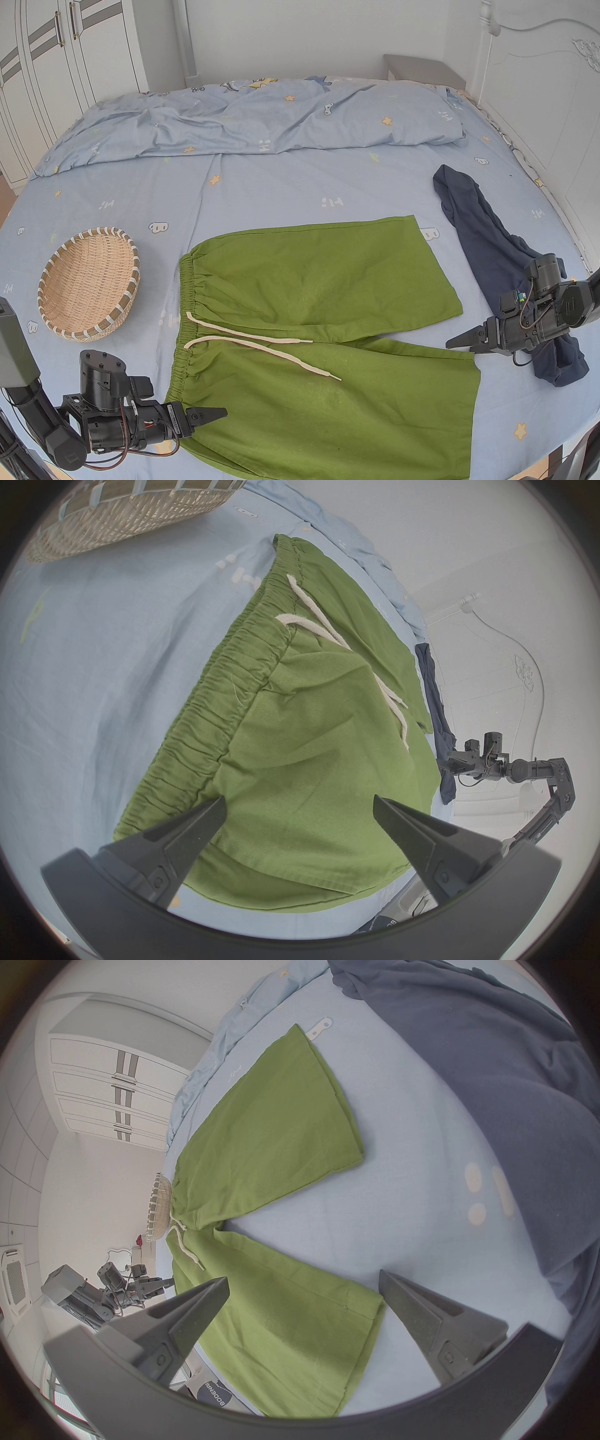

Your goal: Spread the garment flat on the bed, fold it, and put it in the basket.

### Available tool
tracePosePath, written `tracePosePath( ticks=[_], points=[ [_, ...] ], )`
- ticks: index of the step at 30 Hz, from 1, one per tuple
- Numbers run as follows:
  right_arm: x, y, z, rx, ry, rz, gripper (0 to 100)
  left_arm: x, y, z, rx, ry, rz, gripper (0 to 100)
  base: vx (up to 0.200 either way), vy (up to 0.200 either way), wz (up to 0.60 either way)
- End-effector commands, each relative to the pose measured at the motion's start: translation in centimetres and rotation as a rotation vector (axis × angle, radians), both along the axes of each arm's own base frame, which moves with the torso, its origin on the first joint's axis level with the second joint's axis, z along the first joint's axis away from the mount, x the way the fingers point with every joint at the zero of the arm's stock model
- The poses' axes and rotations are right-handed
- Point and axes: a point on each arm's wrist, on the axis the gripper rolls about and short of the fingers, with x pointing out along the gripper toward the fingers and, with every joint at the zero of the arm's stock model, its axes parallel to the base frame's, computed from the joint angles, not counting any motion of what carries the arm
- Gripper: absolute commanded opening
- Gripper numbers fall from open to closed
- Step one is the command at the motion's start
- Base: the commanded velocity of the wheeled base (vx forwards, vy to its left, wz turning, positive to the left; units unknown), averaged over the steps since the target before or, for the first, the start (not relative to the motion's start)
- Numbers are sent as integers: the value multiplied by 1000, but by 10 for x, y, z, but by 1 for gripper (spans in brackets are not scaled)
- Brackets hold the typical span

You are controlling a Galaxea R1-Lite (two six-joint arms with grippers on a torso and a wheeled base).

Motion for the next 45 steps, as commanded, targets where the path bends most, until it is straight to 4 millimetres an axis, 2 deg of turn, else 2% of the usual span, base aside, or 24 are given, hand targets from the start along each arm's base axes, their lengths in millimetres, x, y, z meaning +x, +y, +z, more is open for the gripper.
tracePosePath(
  ticks=[1, 10, 21, 24, 25, 45],
  points=[
    [0, -3, 0, 1, 1, -12, 100, -4, 1, -2, 5, 17, -2, 100, 0, 0, 0],
    [-3, -9, -3, 0, 2, -33, 100, -4, 1, -2, 5, 15, -1, 100, 0, 0, 0],
    [-6, -2, -11, 9, 40, -5, 100, -4, 1, -2, 5, 15, -1, 100, 0, 0, 0],
    [-2, 1, -19, 7, 26, 5, 100, -4, 2, -2, 5, 16, 0, 100, 0, 0, 0],
    [-1, 1, -20, 7, 15, 5, 0, -4, 2, -2, 5, 16, 0, 100, 0, 0, 0],
    [6, -15, -16, 3, -65, -57, 0, -4, 1, -2, 5, 17, -2, 100, 0, 0, 0]
  ],
)
